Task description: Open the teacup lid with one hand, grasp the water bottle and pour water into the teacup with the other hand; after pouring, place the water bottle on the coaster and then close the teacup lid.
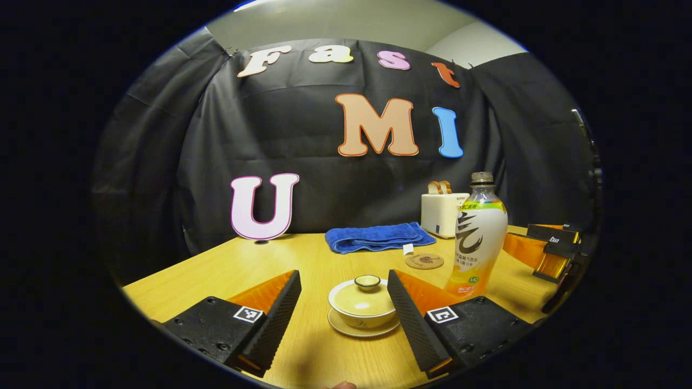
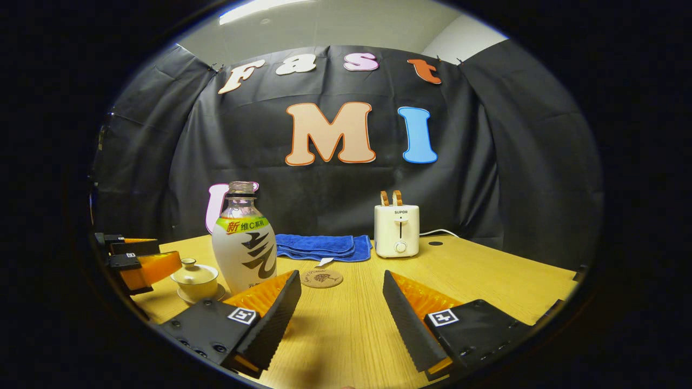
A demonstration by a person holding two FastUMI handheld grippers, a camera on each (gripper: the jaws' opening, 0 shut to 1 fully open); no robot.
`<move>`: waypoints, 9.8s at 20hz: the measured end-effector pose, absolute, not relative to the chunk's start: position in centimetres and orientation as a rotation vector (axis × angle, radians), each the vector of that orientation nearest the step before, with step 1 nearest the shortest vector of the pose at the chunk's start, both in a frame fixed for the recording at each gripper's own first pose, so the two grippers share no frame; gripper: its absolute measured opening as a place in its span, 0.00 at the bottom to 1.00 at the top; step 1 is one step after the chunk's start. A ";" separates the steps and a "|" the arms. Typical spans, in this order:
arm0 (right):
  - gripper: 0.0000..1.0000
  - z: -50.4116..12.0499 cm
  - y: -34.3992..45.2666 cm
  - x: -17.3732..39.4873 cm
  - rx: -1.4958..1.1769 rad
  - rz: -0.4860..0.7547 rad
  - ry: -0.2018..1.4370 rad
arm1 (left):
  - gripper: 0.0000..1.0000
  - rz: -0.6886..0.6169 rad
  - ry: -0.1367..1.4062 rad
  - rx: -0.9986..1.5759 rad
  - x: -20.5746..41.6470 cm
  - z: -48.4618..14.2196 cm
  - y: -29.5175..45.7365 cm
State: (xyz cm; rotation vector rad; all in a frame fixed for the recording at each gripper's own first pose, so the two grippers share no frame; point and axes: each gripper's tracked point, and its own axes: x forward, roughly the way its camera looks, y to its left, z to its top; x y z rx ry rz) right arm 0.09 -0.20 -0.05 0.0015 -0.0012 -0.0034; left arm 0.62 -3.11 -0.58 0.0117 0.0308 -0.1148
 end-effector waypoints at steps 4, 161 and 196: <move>0.98 0.0 -0.2 0.0 0.001 -0.003 -0.001 | 0.94 -0.138 0.074 0.018 1.2 -1.2 -3.9; 0.67 0.6 12.7 5.7 -1.809 0.164 -0.173 | 0.21 0.048 0.002 -0.172 0.7 5.5 9.8; 0.67 0.4 13.6 6.3 -1.857 0.256 -0.141 | 0.21 0.022 0.024 -0.185 0.8 4.8 8.9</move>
